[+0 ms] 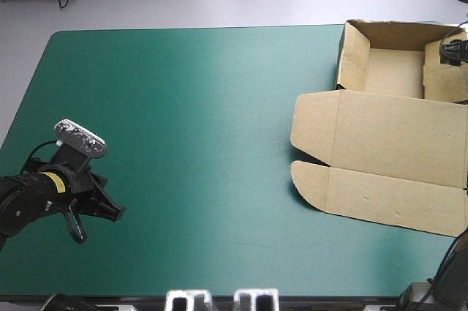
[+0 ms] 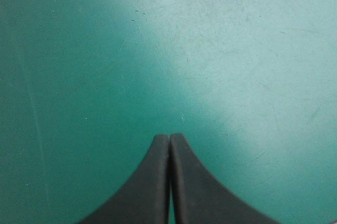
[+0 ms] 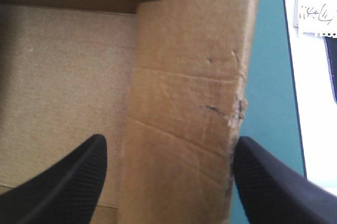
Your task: Fold the box
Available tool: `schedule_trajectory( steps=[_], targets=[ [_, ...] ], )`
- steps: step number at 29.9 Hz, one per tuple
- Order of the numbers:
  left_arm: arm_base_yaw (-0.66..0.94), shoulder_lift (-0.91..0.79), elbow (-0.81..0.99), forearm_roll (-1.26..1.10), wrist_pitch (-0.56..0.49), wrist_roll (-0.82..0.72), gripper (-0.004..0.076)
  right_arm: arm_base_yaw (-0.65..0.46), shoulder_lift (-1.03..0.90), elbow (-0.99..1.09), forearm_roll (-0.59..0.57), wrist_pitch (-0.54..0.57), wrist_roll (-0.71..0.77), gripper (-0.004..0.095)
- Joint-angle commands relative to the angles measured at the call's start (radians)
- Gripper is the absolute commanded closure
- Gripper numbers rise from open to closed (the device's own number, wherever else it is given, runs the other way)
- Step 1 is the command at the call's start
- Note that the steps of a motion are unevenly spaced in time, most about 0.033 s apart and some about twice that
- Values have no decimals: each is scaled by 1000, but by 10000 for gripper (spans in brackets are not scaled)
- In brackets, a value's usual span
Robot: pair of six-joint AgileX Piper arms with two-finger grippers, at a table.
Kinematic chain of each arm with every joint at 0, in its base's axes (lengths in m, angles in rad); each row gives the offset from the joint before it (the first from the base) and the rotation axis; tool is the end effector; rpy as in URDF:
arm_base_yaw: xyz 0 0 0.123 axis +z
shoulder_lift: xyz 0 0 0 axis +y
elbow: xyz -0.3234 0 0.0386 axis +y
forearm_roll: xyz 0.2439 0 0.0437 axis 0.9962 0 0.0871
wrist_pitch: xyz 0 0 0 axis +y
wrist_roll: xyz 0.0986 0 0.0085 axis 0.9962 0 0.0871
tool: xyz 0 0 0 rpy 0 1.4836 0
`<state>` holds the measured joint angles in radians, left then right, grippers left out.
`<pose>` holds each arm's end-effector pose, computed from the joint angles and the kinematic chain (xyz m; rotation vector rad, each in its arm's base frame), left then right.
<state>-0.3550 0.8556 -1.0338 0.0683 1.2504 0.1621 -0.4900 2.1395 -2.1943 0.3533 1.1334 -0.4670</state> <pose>0.0997 -0.0301 0.3964 0.6549 2.4666 0.0165 0.4568 -0.2085 0.3543 0.0960 2.4670 0.0649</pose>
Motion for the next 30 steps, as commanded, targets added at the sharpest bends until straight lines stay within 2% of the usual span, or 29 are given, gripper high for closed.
schedule_trajectory(
  steps=[1, 6, 12, 14, 16, 19, 21, 24, 30],
  targets=[
    [-2, -7, -23, -5, 33, -13, 734, -8, -80, -31, 16, -40, 19, 198],
    [-2, -7, -23, -5, 35, -13, 734, -8, -139, -41, 71, -28, 7, 290],
    [-2, -7, -23, -5, 27, -13, 734, -6, -266, -92, 244, 67, -75, 436],
    [-2, -7, -23, -5, 19, -13, 734, -6, -324, -99, 364, 123, -149, 537],
    [-2, -7, -23, -5, 9, -13, 734, -4, -368, -94, 458, 123, -174, 663],
    [-2, -7, -23, -12, 2, -13, 734, 19, -455, -94, 534, 123, -219, 837],
    [-2, -7, -23, -20, -4, -13, 734, 53, -505, -94, 529, 123, -223, 930],
    [-2, -7, -23, -22, -13, -13, 734, 145, -574, -92, 463, 123, -211, 931],
    [-2, -7, -23, -23, -23, -13, 734, 448, -701, 29, 116, 123, -127, 931]
  ],
)
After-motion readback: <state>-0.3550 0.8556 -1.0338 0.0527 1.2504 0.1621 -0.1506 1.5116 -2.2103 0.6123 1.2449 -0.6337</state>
